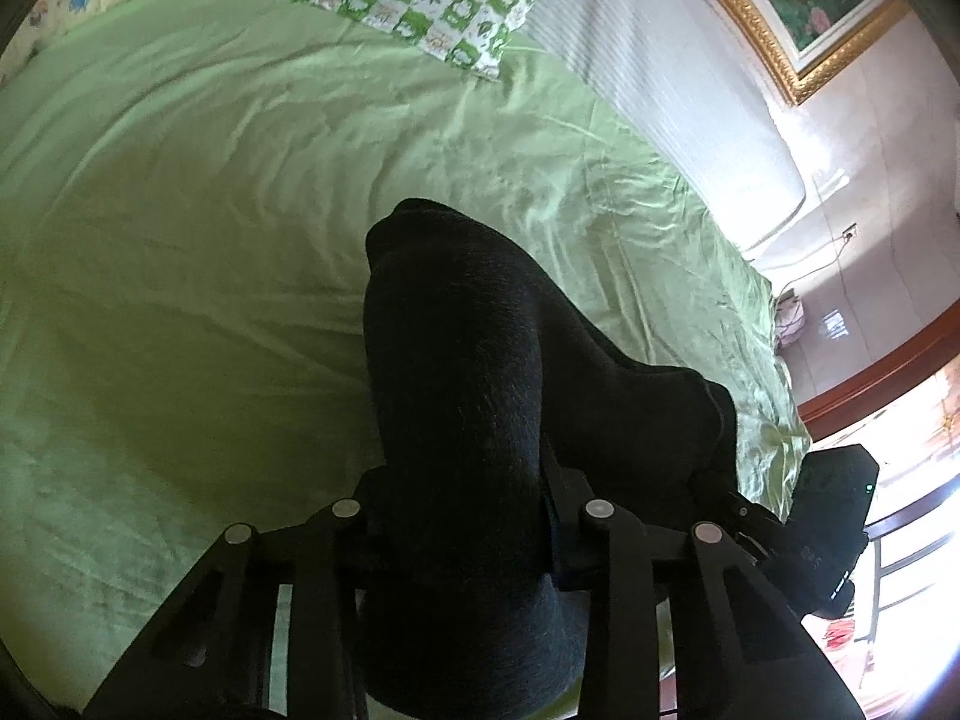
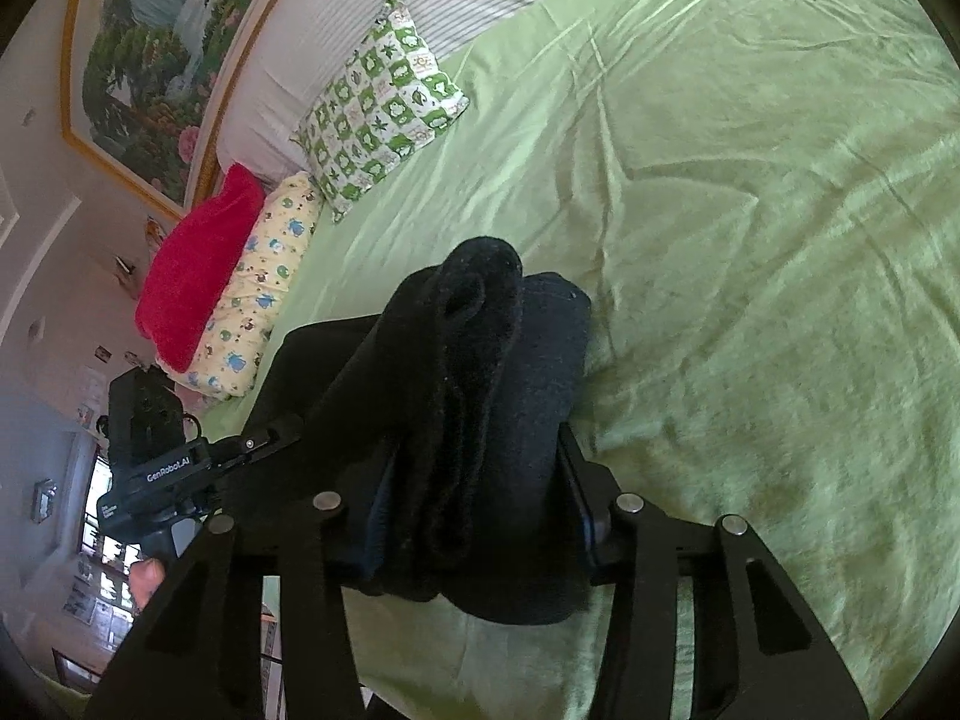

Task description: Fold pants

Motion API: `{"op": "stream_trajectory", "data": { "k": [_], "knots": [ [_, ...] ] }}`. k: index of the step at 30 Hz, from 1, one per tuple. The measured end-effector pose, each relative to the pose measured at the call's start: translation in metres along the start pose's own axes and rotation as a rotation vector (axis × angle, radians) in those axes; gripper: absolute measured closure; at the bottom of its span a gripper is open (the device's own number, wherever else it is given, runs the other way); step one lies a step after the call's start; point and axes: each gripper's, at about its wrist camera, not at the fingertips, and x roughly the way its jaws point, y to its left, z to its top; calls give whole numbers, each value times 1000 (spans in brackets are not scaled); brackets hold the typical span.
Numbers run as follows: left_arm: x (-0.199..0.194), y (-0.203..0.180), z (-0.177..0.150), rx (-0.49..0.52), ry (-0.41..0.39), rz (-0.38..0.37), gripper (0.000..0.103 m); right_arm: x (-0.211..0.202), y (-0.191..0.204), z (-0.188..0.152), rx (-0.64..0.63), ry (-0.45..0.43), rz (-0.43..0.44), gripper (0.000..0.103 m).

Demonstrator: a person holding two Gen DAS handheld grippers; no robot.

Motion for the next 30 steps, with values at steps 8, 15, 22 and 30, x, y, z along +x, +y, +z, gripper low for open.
{"op": "stream_trajectory", "data": {
  "k": [8,15,22,30],
  "knots": [
    [-22,0,1,-11,-35,-17,70,-6,18,5,-25,-13,22,56],
    [-40,6,0,-18,-70,2,70,-1,34,5,-48,-5,38,56],
    [-55,12,1,-23,-113,35,70,11,51,8,-80,12,45,56],
    [-74,27,18,-32,-165,68,70,31,72,23,-127,15,69,56]
  ]
}}
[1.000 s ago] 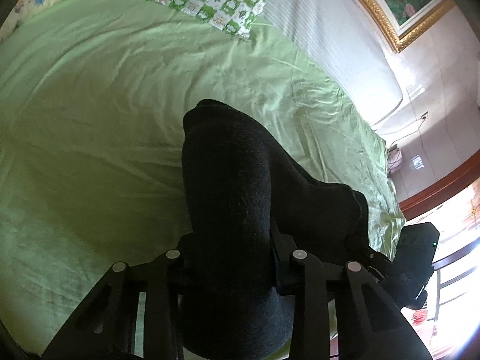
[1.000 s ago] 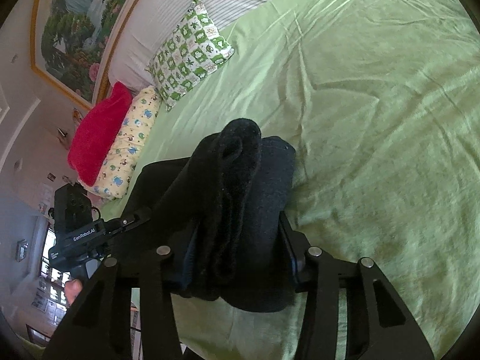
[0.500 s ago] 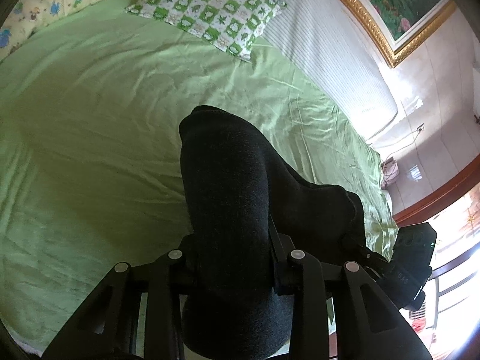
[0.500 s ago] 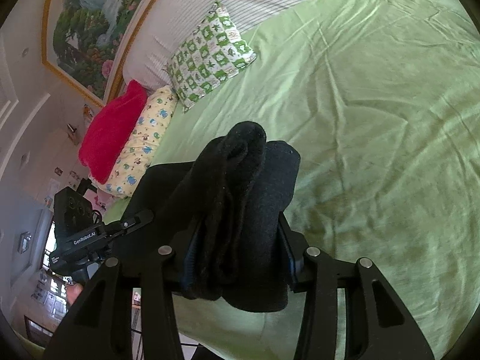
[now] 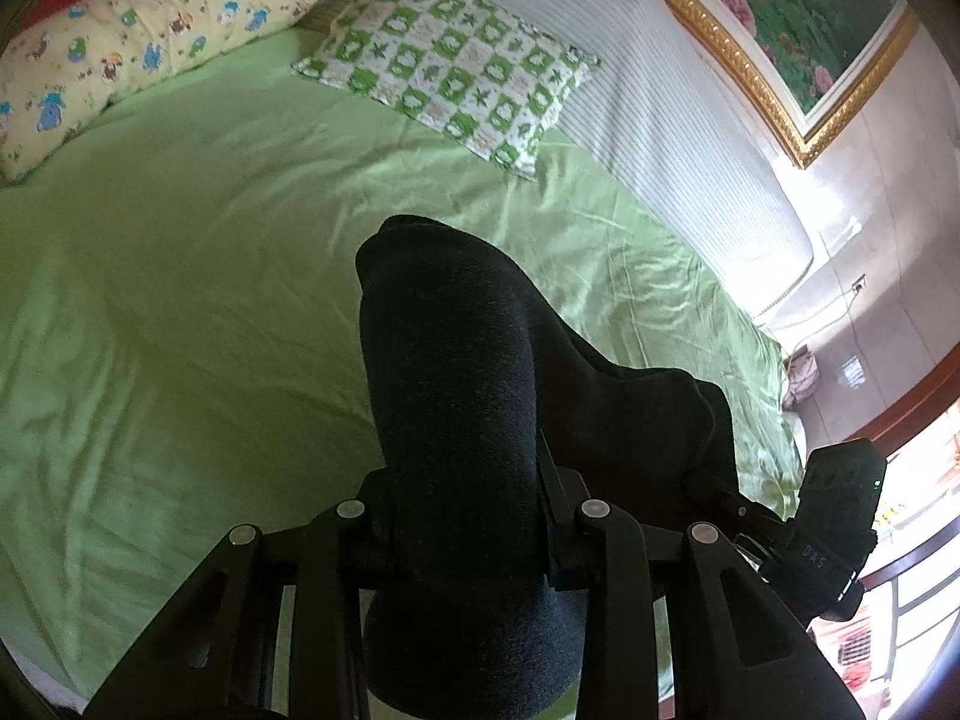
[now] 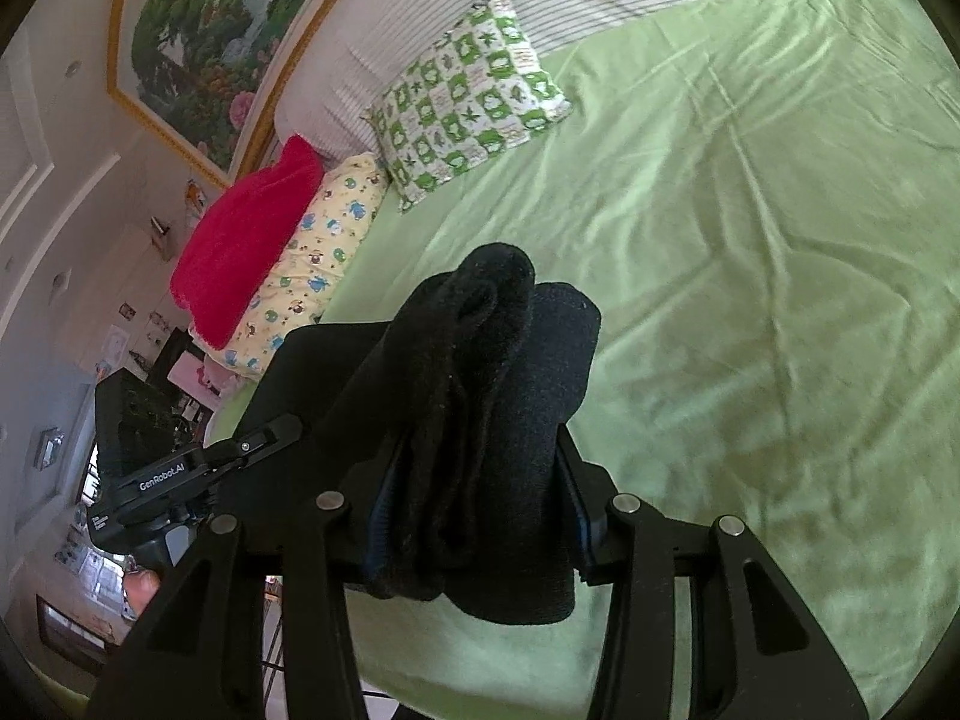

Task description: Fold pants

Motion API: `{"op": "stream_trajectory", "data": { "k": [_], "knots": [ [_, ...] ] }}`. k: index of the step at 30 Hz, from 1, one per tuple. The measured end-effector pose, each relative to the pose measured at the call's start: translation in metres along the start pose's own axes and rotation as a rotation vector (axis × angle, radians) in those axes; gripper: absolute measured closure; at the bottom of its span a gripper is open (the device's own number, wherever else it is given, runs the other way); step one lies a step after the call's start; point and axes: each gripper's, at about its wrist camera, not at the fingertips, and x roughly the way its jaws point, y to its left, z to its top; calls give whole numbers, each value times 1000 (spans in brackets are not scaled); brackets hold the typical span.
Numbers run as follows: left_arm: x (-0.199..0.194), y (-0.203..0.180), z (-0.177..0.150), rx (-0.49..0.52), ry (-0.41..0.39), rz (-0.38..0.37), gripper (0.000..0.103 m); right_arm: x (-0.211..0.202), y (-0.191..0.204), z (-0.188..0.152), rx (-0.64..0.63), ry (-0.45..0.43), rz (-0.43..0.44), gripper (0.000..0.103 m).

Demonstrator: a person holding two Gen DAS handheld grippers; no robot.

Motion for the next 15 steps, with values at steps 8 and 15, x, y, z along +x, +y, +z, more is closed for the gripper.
{"op": "stream_trajectory", "data": {
  "k": [8,15],
  "knots": [
    [2,16,24,-11,-35,47,71,32,12,26,-37,10,20,56],
    [15,32,45,-33,-45,88,71,65,16,47,-64,30,20,56]
  ]
}}
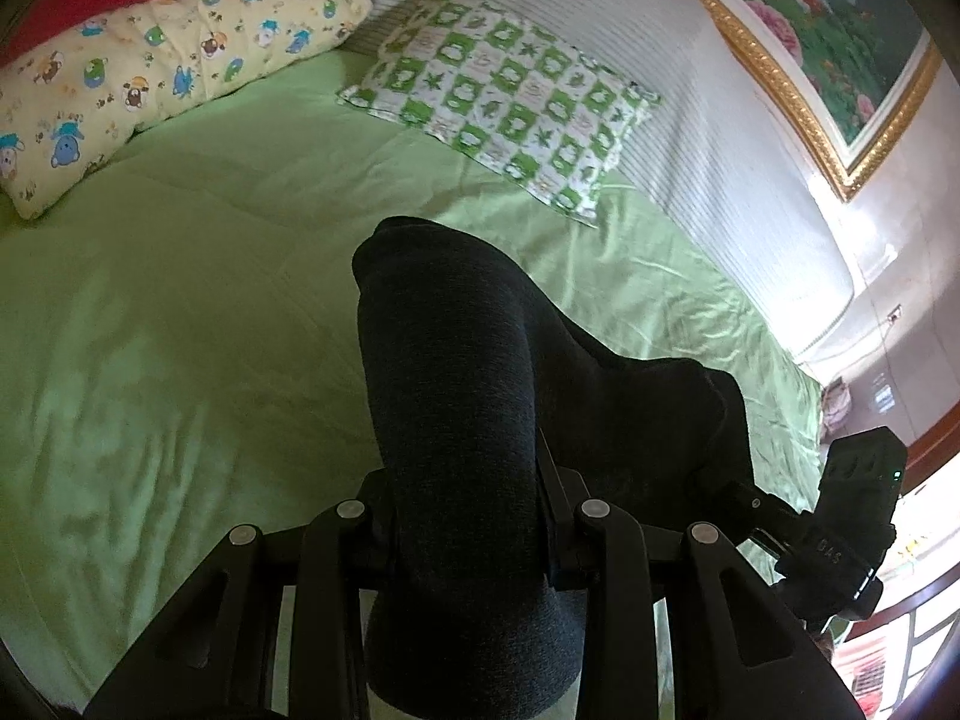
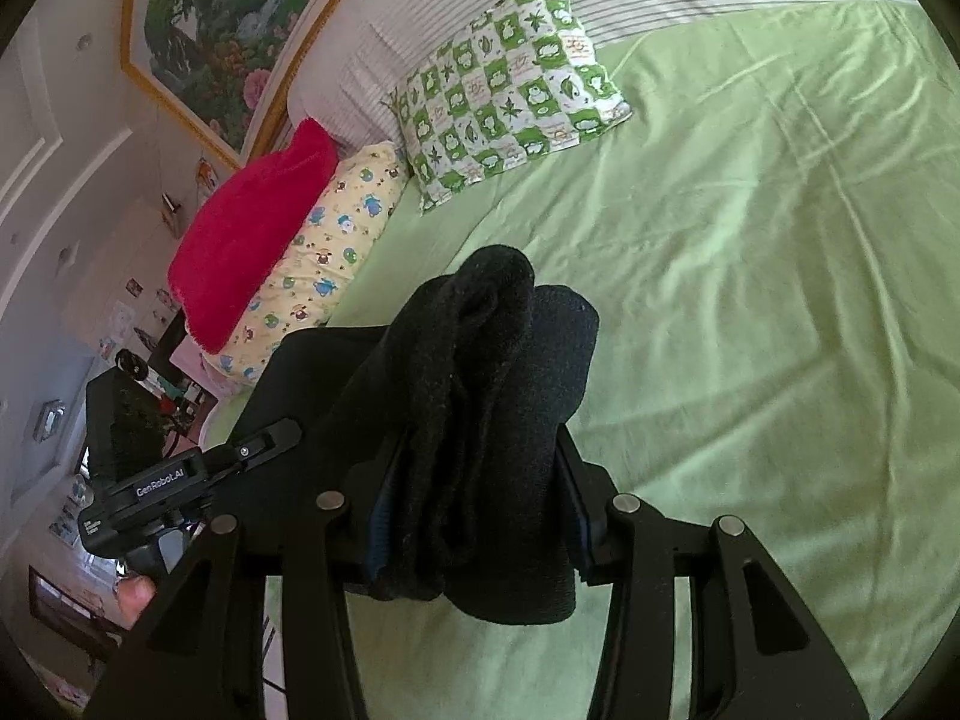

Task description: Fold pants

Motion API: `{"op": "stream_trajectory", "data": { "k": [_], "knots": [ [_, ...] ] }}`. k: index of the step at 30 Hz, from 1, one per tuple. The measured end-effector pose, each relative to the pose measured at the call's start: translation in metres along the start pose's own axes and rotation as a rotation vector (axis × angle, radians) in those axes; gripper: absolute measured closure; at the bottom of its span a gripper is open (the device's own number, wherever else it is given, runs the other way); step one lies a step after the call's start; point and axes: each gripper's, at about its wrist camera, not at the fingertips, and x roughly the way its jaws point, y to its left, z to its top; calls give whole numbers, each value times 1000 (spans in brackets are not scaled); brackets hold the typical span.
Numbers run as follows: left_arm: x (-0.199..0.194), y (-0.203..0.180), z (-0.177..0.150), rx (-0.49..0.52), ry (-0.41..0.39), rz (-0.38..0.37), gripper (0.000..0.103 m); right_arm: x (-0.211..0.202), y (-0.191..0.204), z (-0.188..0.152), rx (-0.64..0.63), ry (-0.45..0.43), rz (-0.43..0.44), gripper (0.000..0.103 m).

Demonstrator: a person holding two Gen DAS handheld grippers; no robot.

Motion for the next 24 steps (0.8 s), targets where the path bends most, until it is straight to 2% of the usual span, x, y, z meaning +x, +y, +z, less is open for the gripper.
{"op": "stream_trajectory", "data": {
  "k": [9,14,17,19,22,24],
  "knots": [
    [16,16,20,-29,-12,30,71,31,4,26,-36,24,-2,56],
    [31,26,23,-38,22,49,69,51,-1,34,-56,38,-13,56],
    [37,31,20,-34,35,58,59,61,-9,33,-64,47,-40,53],
    [37,32,17,-25,31,79,45,63,-16,32,-57,48,-49,50],
    [37,38,14,-23,4,126,32,64,-24,32,-59,44,-72,43],
    [39,45,12,-30,-1,132,28,67,-28,31,-63,45,-79,39]
  ]
}}
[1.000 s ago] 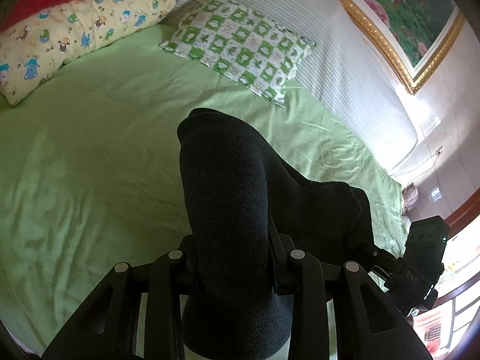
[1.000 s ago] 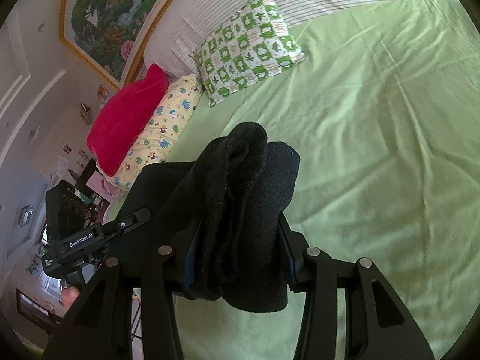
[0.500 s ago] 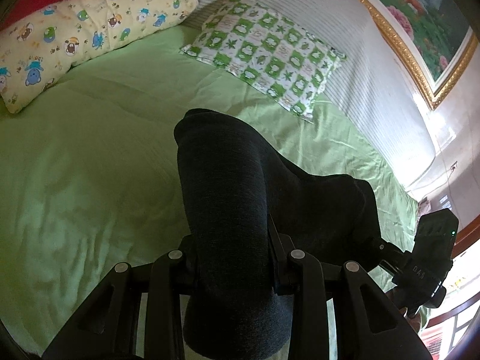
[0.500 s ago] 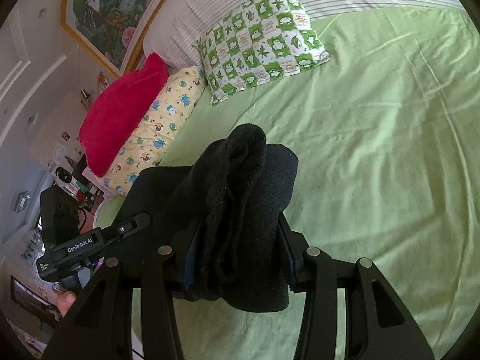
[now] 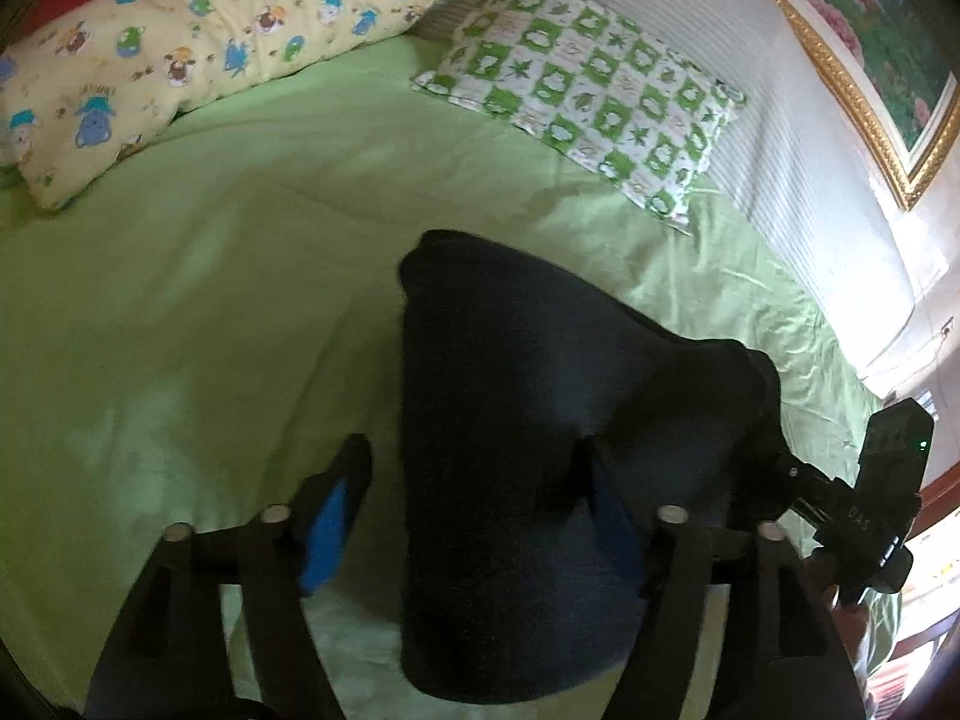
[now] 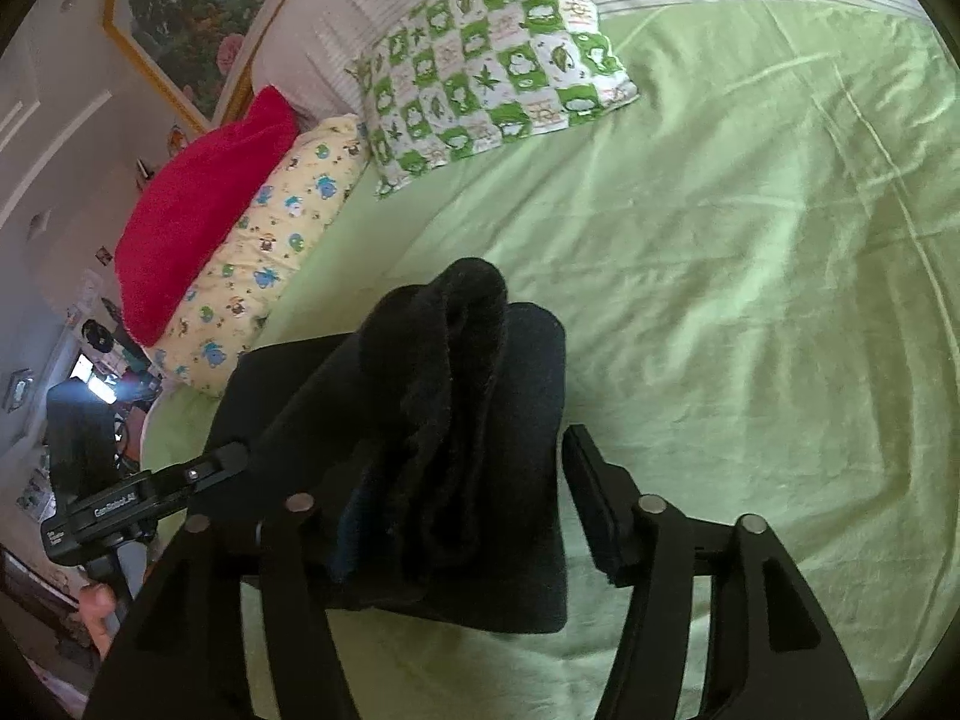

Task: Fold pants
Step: 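Open both grippers and lift them away from the folded pants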

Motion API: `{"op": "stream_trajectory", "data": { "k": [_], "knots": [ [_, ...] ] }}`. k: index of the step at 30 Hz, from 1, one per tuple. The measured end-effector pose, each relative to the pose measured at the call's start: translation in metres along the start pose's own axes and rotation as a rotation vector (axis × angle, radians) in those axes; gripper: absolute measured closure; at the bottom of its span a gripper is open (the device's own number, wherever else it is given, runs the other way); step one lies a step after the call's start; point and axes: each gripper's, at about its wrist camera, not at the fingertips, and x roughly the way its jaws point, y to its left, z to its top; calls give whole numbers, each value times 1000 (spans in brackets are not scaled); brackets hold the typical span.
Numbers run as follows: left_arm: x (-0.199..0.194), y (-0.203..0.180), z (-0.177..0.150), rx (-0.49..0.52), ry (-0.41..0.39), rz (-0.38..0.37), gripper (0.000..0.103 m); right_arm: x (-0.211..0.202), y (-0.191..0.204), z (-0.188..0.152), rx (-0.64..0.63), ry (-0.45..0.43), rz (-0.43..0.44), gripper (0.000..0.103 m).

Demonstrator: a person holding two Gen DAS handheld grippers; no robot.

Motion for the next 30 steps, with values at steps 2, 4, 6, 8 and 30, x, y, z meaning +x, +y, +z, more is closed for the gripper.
{"op": "stream_trajectory", "data": {
  "k": [2,4,6,8,30],
  "knots": [
    [5,6,-1,-17,10,-15,27,4,-4,0,-5,-3,-12,35],
    [9,10,-2,-23,11,-22,24,7,-8,0,-7,-5,-12,33],
    [12,10,-3,-11,6,-11,22,10,-11,0,-9,-9,-9,32],
    [13,9,-4,-5,3,-7,22,11,-12,1,-13,-10,-3,31],
    [-32,-3,-35,71,15,120,21,-56,-10,-12,-56,-99,-112,30]
  ]
}}
